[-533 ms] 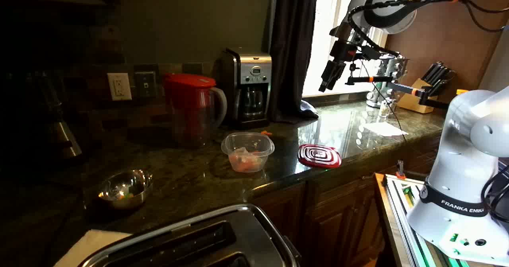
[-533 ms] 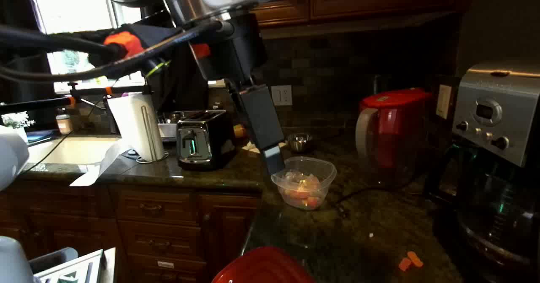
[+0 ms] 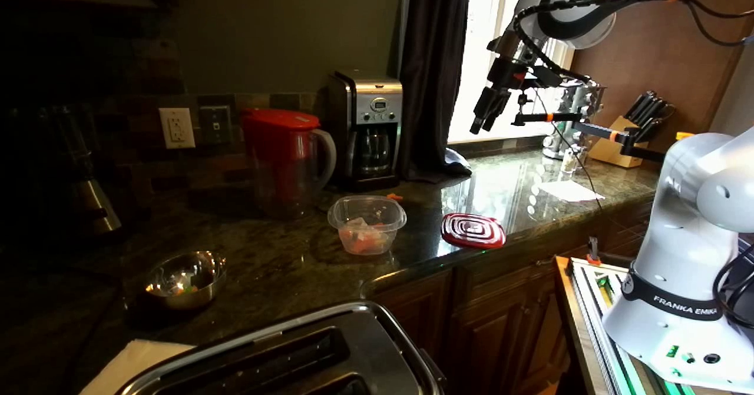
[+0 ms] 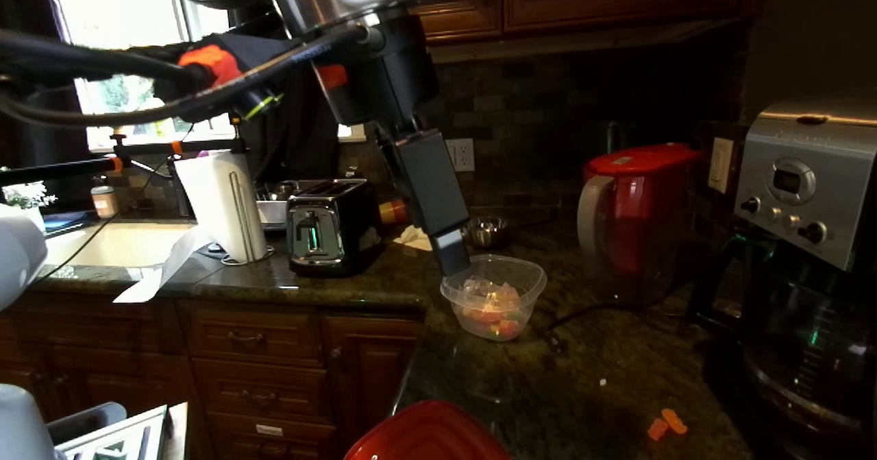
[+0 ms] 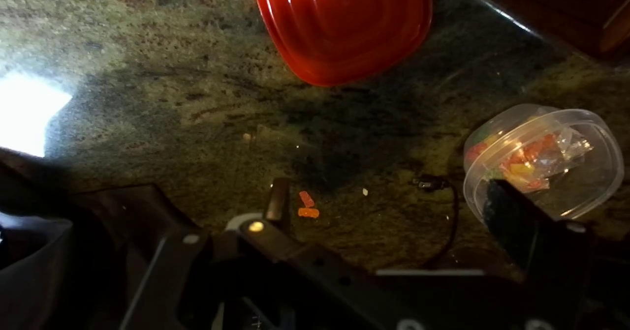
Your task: Place the two orange objects from the counter in the clear bowl.
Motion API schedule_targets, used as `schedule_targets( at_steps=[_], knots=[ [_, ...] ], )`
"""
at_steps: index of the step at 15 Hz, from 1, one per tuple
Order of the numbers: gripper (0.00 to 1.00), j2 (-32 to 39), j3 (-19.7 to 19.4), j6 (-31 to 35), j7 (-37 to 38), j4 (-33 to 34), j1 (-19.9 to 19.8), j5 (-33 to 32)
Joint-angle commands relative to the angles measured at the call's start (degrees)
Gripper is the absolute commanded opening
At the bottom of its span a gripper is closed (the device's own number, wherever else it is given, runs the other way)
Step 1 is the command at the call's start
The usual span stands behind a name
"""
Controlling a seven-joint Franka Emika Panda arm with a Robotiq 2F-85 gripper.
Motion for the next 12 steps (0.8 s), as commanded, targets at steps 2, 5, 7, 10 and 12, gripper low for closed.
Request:
schedule_targets(
  at_steps=[2, 5, 7, 10, 12],
  knots=[
    [1.0, 10.81, 0.75, 0.1, 2.13, 7.19, 1.63, 2.45],
    [1.0, 19.97, 1.34, 0.97, 4.19, 12.89, 2.14, 4.02],
    [1.0, 26.48, 1.86, 4.24, 6.58, 16.64, 2.06, 4.85],
    [1.0, 34.98, 2.59, 14.75, 11.56, 19.61, 0.84, 3.66],
    [1.0, 31.78, 2.48, 13.73, 10.08, 17.61, 1.16, 3.68]
  ],
)
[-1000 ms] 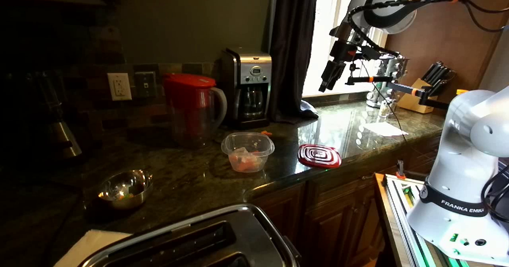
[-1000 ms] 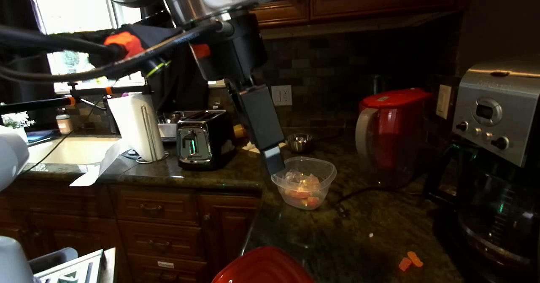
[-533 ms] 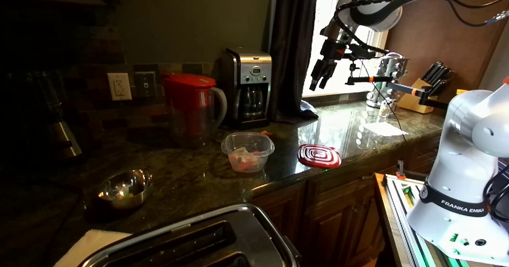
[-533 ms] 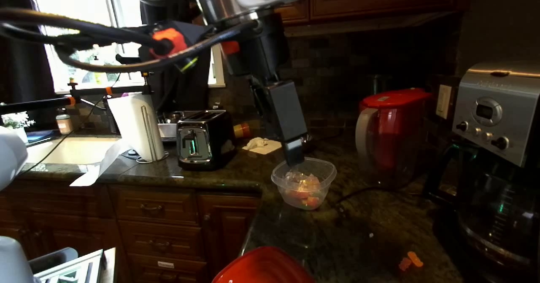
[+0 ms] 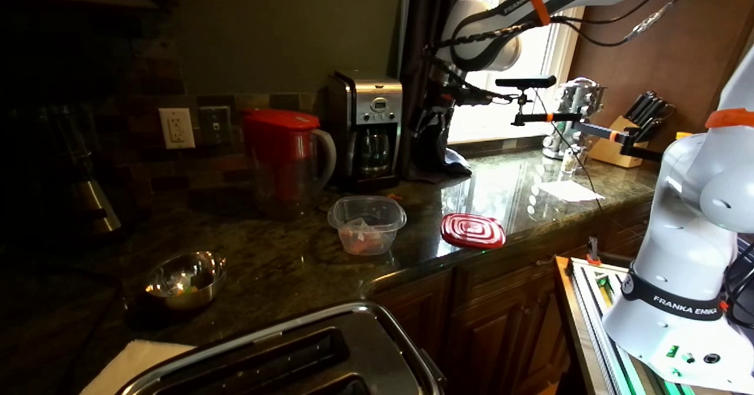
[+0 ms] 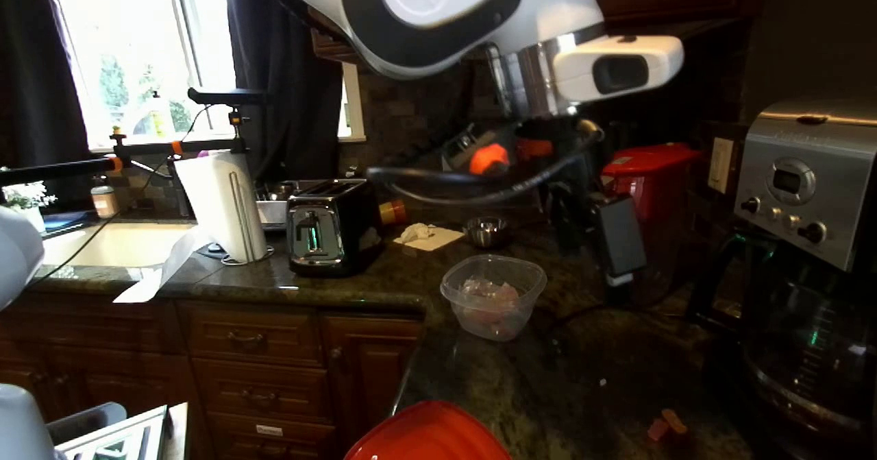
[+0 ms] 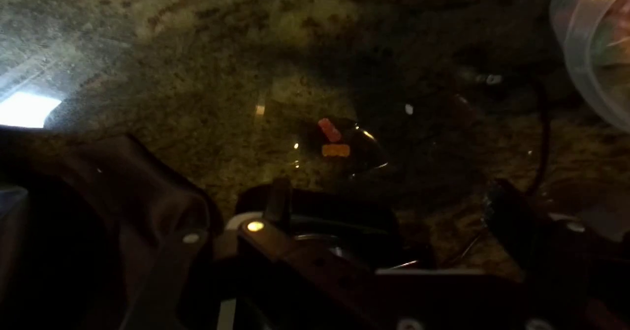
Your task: Place the two orange objects from the counter in the clear bowl.
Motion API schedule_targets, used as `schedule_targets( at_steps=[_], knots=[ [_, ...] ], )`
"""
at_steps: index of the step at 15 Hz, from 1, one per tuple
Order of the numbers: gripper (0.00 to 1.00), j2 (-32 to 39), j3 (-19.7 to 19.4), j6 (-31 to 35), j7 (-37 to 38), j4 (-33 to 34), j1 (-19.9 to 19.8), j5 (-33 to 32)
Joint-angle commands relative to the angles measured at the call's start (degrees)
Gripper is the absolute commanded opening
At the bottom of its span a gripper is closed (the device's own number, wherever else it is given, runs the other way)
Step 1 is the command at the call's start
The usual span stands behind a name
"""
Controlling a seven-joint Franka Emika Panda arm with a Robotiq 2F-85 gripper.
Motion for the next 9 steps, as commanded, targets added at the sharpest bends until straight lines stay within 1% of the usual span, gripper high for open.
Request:
schedule_targets(
  at_steps=[1, 4, 5, 7, 8, 9],
  knots=[
    [1.0, 2.04, 0.52, 0.79, 0.12, 0.84, -0.56, 0.1],
    [1.0, 2.09, 0.58, 0.76, 0.09, 1.18, -0.54, 0.09],
    [1.0, 1.16, 0.88, -1.05, 1.29, 0.66, -0.79, -1.23],
    [1.0, 6.28, 1.58, -0.89, 4.08, 3.75, -0.47, -1.72],
    [1.0, 9.72, 1.23, -0.44, 2.9, 5.52, -0.02, 0.68],
    [1.0, 11.73, 1.38, -0.07, 3.5, 6.49, 0.02, 0.79]
  ],
)
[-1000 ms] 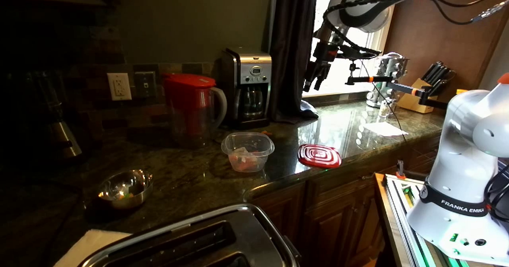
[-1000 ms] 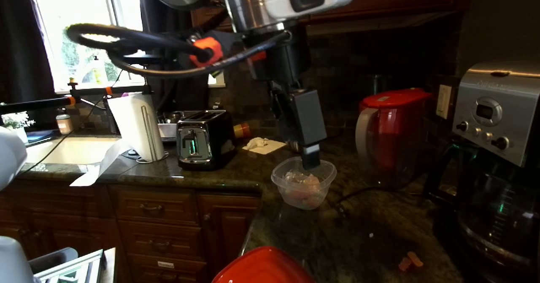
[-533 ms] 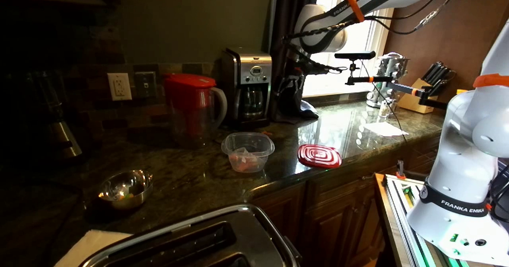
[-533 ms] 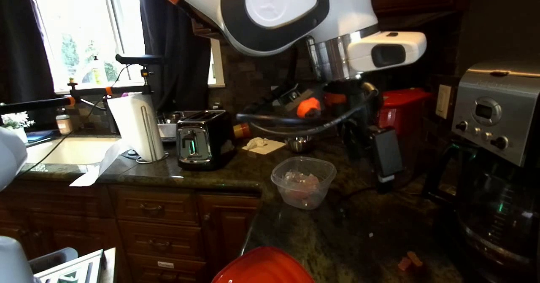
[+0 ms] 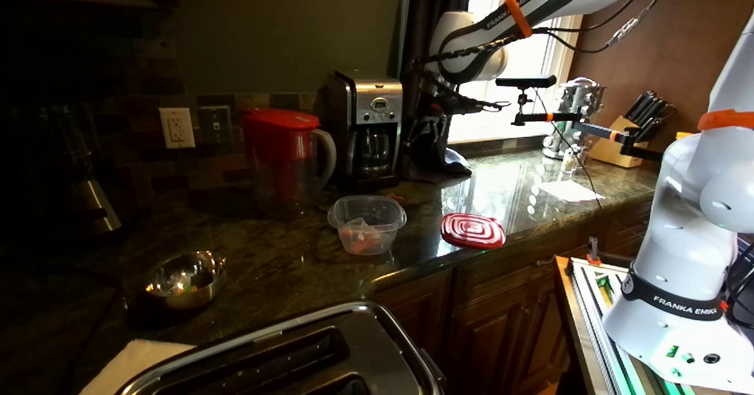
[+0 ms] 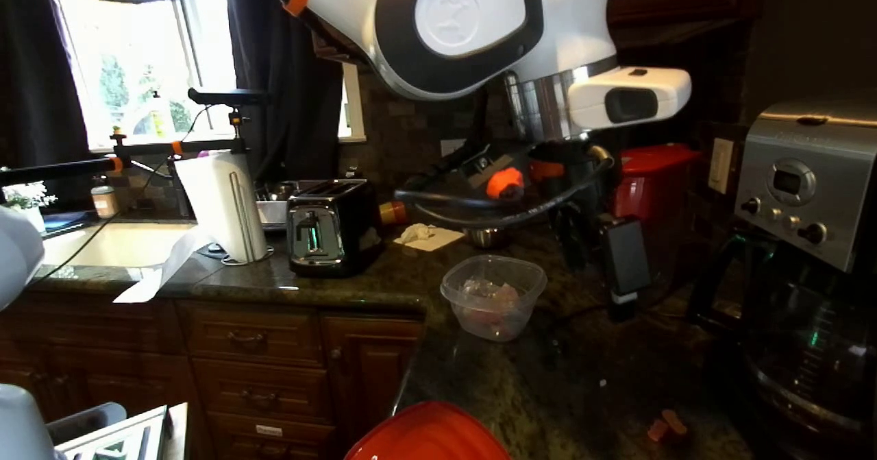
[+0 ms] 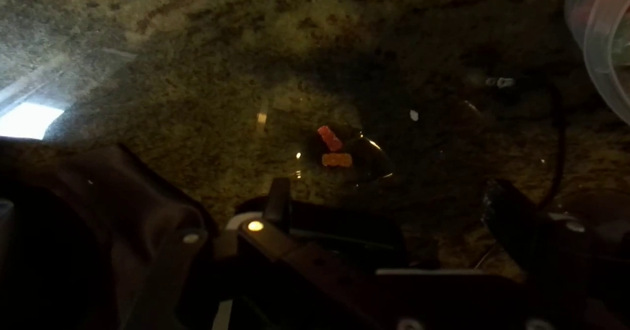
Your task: Place the two orange objects from the counter in the clear bowl.
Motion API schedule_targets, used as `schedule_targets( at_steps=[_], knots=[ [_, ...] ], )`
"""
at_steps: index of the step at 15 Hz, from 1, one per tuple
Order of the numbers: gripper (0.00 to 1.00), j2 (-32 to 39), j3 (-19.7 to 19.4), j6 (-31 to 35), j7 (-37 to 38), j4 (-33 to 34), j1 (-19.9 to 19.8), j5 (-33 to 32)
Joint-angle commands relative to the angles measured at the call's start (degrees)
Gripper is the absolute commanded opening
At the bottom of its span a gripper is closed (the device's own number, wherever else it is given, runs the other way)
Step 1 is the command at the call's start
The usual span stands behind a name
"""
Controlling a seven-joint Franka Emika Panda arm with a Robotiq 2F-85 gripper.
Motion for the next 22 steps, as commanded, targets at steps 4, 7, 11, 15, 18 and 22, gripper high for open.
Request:
schedule_targets(
  at_steps=[4, 7, 11, 15, 18, 22],
  knots=[
    [1.0, 17.78, 0.57, -2.32, 1.57, 11.46, -0.14, 3.24],
    [1.0, 24.76, 0.37, -0.81, 1.46, 16.2, -1.25, 5.38],
    [1.0, 30.63, 0.81, -2.23, 1.11, 21.22, -3.09, 8.96],
    [1.0, 33.17, 0.88, -3.01, 1.85, 23.57, -3.8, 10.11],
    [0.89, 33.5, 0.75, -3.15, 2.61, 24.28, -3.48, 10.05],
    [0.47, 32.86, -0.25, -5.89, 5.37, 24.14, -2.19, 8.09]
  ],
)
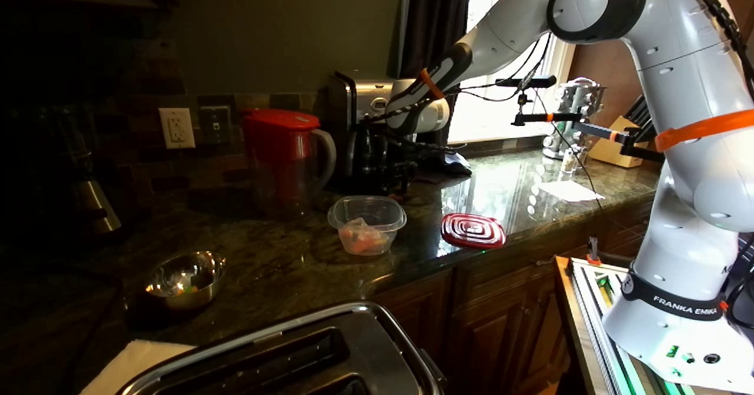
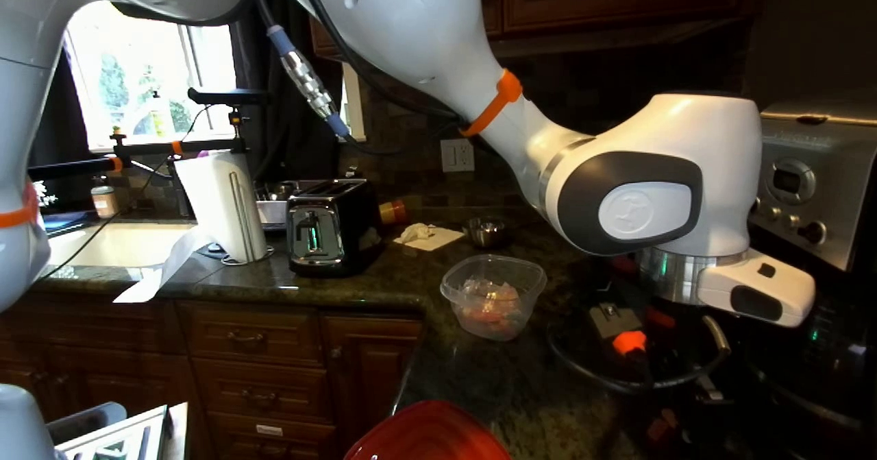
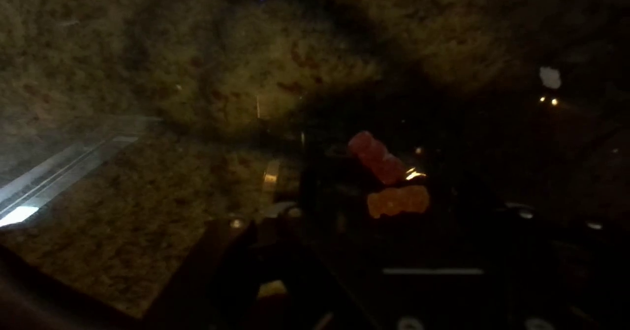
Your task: Place the two orange objects from the counter in the clear bowl.
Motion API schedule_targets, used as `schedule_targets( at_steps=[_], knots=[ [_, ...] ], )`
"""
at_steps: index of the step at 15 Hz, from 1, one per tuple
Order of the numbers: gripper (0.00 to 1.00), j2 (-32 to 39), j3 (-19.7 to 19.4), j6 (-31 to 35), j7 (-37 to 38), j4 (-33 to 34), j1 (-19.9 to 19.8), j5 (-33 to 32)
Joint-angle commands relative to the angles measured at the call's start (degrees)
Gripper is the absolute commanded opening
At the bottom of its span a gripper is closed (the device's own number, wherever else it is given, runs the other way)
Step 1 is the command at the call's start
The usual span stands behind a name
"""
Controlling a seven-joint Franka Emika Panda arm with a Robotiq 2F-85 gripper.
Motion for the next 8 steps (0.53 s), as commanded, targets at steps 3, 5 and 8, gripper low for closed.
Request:
schedule_targets(
  at_steps=[3, 5, 8],
  knots=[
    [0.25, -0.65, -0.5, -5.55, 3.61, 0.46, 1.12, -0.9],
    [0.09, -0.73, -0.36, -5.06, 3.58, 0.26, 1.28, -0.85],
    [0.0, -1.12, -0.11, -4.19, 2.86, -0.09, 1.32, -0.64]
  ],
)
